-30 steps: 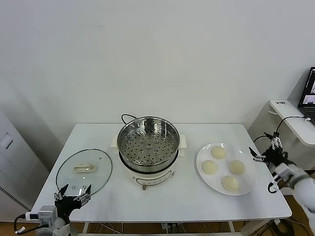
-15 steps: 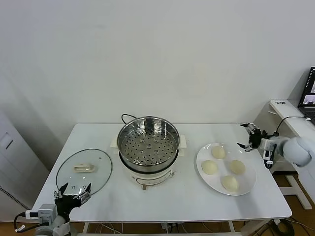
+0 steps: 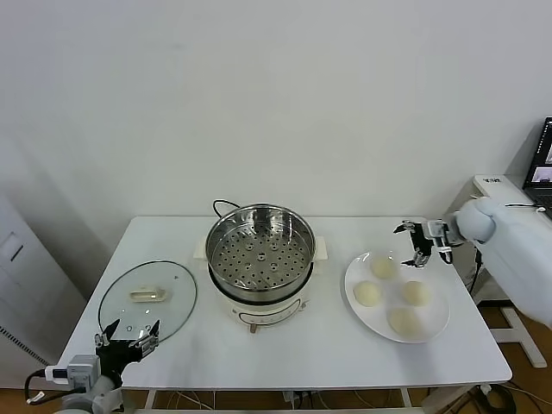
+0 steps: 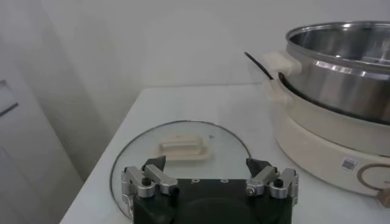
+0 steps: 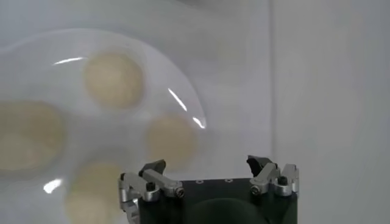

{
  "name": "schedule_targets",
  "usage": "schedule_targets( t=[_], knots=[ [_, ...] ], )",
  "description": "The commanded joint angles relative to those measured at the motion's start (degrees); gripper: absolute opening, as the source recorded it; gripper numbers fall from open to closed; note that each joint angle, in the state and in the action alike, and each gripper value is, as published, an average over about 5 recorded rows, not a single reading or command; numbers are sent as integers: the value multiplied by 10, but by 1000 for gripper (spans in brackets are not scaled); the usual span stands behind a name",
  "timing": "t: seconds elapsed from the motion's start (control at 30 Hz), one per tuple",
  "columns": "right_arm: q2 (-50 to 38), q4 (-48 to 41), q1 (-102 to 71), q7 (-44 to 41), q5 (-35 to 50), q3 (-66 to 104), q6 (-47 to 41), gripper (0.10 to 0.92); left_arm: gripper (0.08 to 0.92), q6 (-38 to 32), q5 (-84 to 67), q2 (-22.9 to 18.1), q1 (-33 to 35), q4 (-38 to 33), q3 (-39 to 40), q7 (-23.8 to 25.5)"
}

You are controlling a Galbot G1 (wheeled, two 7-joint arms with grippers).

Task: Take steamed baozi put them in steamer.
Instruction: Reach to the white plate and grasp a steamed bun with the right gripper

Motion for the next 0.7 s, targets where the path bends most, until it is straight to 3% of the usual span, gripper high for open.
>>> schedule_targets(
  t=[0.03,0.5,0.7],
  knots=[
    [73,-111,68,-55,-18,-68,10,823,823,1,0,1,-1,-1,0,0],
    [139,-185,29,-15,-94,1,25,823,823,4,0,-2,-3,-5,3,0],
    [152,-198,22,-13,-113,19,22,761,823,4,0,-2,-1,-10,3,0]
  ],
)
